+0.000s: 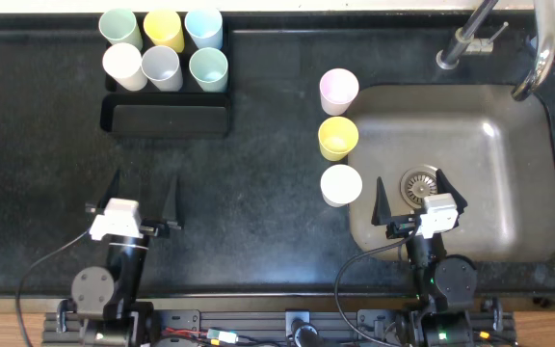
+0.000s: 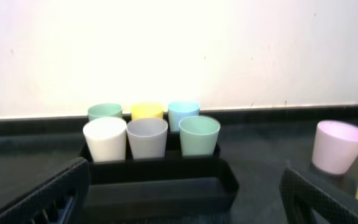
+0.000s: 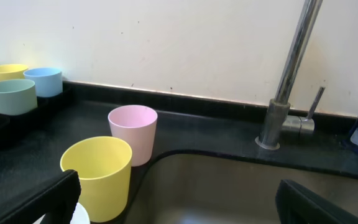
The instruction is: Store Cups
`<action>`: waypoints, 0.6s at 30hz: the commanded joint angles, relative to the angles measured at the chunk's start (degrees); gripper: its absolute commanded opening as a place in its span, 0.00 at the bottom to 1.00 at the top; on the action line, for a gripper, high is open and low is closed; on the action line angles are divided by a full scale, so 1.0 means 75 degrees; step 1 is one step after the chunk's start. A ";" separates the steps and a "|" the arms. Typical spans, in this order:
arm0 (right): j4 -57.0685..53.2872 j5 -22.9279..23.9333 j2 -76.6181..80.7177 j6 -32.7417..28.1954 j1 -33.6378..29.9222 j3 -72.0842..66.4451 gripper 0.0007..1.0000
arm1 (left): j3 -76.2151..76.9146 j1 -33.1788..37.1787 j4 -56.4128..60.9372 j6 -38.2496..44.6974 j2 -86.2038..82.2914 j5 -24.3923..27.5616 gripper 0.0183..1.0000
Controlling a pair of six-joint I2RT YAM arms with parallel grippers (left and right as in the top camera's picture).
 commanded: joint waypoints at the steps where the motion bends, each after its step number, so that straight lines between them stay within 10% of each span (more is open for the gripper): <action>1: 0.0032 0.0055 -0.0079 -0.0023 0.0003 -0.0102 1.00 | 0.2192 -0.0032 -0.0431 -0.0248 0.1008 0.0157 1.00; 10: 0.0032 0.0055 -0.0079 -0.0023 0.0003 -0.0102 1.00 | 0.9177 -0.0723 -0.4736 -0.0353 0.6044 0.0816 1.00; 18: 0.0032 0.0055 -0.0079 -0.0023 0.0003 -0.0102 1.00 | 1.3511 -0.2442 -0.7662 -0.1853 0.9696 -0.0303 1.00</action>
